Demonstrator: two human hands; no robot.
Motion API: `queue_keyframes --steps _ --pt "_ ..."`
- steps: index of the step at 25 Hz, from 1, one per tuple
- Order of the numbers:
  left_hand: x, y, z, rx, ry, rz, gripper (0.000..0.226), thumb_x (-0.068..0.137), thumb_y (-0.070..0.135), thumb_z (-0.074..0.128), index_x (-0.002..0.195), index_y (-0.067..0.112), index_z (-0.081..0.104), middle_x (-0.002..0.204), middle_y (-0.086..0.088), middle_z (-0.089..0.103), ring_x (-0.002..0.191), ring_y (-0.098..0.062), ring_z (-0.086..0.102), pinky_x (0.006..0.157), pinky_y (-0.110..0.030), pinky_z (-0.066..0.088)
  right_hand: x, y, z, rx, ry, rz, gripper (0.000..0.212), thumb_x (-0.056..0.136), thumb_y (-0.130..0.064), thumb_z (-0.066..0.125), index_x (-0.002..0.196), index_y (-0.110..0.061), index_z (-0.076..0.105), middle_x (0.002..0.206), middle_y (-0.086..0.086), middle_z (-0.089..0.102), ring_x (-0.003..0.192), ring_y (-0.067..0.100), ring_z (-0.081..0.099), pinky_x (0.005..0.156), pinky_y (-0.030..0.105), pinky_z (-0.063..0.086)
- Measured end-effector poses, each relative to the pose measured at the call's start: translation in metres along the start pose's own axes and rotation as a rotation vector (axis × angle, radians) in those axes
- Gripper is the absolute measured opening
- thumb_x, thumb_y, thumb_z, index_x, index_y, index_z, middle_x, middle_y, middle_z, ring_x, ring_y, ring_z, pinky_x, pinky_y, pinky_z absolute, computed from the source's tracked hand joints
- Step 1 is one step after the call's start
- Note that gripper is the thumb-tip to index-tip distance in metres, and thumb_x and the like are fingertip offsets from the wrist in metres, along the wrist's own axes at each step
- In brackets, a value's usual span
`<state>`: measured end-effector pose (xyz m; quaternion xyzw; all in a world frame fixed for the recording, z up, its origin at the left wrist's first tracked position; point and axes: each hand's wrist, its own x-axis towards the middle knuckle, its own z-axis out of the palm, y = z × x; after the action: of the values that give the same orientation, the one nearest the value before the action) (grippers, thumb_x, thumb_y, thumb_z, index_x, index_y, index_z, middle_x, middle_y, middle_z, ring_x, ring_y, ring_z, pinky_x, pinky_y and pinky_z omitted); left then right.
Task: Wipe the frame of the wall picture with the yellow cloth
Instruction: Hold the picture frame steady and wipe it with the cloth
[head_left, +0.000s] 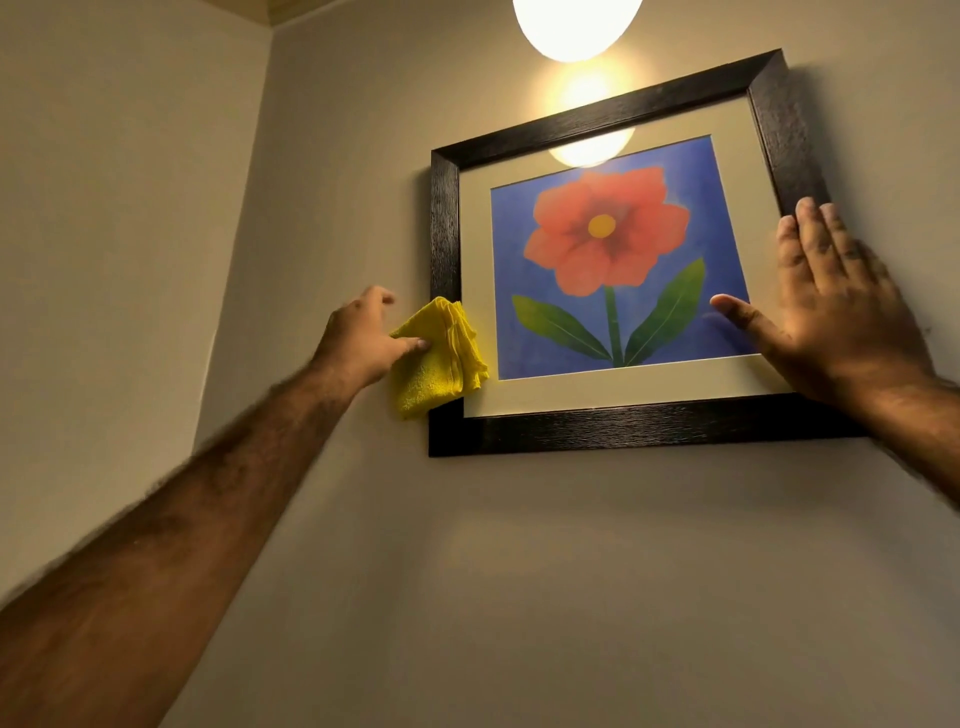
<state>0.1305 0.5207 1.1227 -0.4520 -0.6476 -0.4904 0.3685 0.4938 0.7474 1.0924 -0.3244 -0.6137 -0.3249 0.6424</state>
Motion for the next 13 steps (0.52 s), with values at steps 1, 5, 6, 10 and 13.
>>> queue_keyframes --steps 1,5,6,10,13 --pt "0.002 -0.005 -0.001 -0.049 -0.064 -0.047 0.06 0.077 0.037 0.084 0.128 0.014 0.063 0.129 -0.012 0.067 0.117 -0.028 0.063 0.099 -0.04 0.051 0.0 0.0 0.001 0.001 0.002 -0.002 0.108 0.087 -0.082 0.021 0.161 -0.004 0.012 0.172 0.013 0.007 0.16 0.027 0.008 0.128 0.048 0.015" --pt "0.002 -0.015 0.0 -0.307 -0.14 -0.125 0.042 0.076 0.035 0.085 0.108 0.01 0.074 0.109 -0.013 0.075 0.106 -0.028 0.069 0.094 -0.047 0.059 -0.001 0.004 0.005 0.0 0.029 -0.009 0.106 0.088 -0.082 0.021 0.161 -0.006 0.014 0.172 0.013 0.009 0.16 0.028 0.011 0.127 0.049 0.015" --pt "0.001 -0.016 0.001 -0.367 -0.139 -0.138 0.04 0.076 0.033 0.086 0.105 0.008 0.074 0.108 -0.013 0.075 0.105 -0.028 0.07 0.09 -0.047 0.061 -0.001 0.006 0.008 -0.004 0.046 -0.014 0.106 0.089 -0.083 0.021 0.161 -0.006 0.014 0.172 0.013 0.011 0.159 0.029 0.012 0.126 0.05 0.016" --pt "-0.011 -0.028 -0.003 -0.568 -0.112 -0.206 0.036 0.077 0.026 0.085 0.103 0.005 0.07 0.106 -0.009 0.073 0.103 -0.025 0.07 0.079 -0.041 0.063 0.003 0.015 0.02 0.008 0.094 -0.017 0.098 0.092 -0.079 0.025 0.159 -0.009 0.017 0.171 0.013 0.015 0.158 0.03 0.015 0.125 0.055 0.019" --pt "-0.027 -0.047 -0.015 -0.666 -0.094 -0.267 0.026 0.08 0.025 0.082 0.098 0.012 0.068 0.102 -0.003 0.072 0.102 -0.022 0.07 0.069 -0.034 0.061 0.004 0.017 0.017 0.042 0.099 -0.089 0.094 0.095 -0.073 0.03 0.161 -0.01 0.009 0.172 0.012 0.009 0.161 0.025 0.002 0.126 0.058 0.014"
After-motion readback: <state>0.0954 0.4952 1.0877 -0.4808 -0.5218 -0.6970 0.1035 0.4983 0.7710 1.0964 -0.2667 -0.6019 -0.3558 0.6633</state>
